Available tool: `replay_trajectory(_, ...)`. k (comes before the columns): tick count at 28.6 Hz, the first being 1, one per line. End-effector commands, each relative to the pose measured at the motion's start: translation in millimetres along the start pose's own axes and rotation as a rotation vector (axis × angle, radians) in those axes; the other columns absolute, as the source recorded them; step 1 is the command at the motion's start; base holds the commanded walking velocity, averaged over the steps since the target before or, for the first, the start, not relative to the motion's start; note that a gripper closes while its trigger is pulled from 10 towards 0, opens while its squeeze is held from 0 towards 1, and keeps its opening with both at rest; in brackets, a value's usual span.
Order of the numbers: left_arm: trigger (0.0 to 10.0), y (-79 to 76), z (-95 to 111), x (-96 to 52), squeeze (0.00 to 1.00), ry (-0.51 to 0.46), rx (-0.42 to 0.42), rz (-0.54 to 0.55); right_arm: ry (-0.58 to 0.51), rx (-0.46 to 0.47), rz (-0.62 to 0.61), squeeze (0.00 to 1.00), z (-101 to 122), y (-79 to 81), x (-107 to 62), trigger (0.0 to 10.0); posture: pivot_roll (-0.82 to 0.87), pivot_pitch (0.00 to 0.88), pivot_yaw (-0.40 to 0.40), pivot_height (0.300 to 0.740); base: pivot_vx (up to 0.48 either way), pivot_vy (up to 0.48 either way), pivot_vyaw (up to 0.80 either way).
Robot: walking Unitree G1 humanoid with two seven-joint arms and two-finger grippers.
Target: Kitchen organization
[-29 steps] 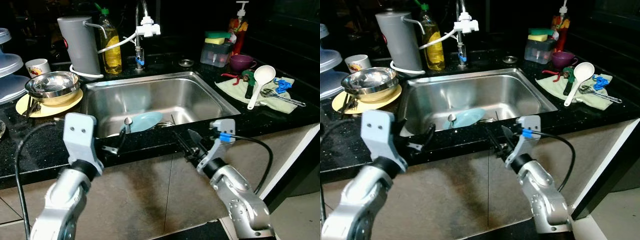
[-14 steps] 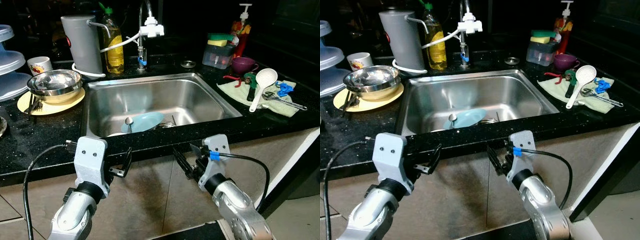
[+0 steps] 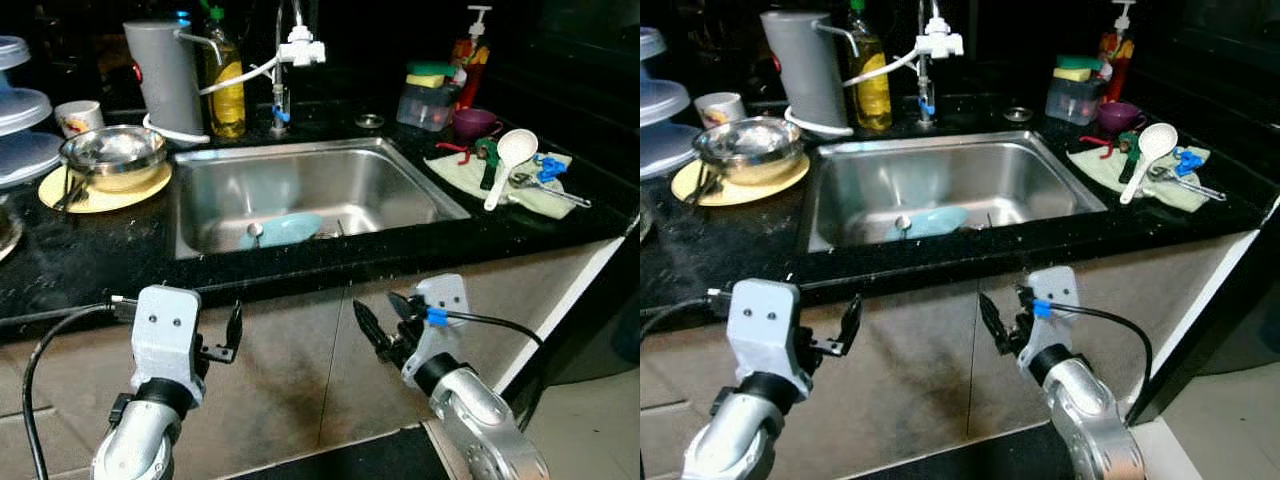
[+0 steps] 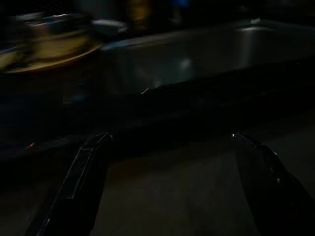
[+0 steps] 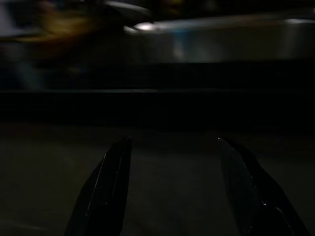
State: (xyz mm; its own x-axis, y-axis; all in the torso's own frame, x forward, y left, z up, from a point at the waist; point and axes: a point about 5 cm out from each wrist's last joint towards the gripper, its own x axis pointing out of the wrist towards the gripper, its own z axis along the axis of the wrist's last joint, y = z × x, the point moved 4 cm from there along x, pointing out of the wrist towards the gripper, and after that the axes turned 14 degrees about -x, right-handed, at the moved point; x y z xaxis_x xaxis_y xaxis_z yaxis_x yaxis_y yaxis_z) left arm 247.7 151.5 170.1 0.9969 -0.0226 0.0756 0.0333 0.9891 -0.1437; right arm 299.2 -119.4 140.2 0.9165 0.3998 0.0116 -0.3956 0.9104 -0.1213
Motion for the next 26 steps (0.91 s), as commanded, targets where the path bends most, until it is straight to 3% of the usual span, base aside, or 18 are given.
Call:
replay_trajectory(1,10.0,-5.0,0,-1.9,0.0,0.0,-0.002,-0.005,-0.005,0.021,0.003,0.0,1,-0.7,-2.7,10.0,0.05,0.0,-0.041,0.74,-0.352,0.0,0.0)
replay_trajectory(13,10.0,-1.6,-3,-4.1,0.0,0.019,-0.025,0.017,0.008,-0.021,0.041,0.0,-3,9.1,-1.7,10.0,0.06,0.0,-0.041,0.74,-0.348,0.0,0.0)
replay_trajectory(20,10.0,2.7,-6,-3.0,0.0,0.035,-0.045,0.016,-0.015,-0.025,0.123,0.0,1,24.5,4.0,10.0,0.07,0.0,-0.032,0.74,-0.035,0.0,0.8)
replay_trajectory(26,10.0,8.1,-11,2.0,0.0,0.031,-0.118,0.012,-0.031,-0.009,0.149,0.0,3,31.5,9.2,10.0,0.09,0.0,-0.03,0.74,0.0,0.0,0.8)
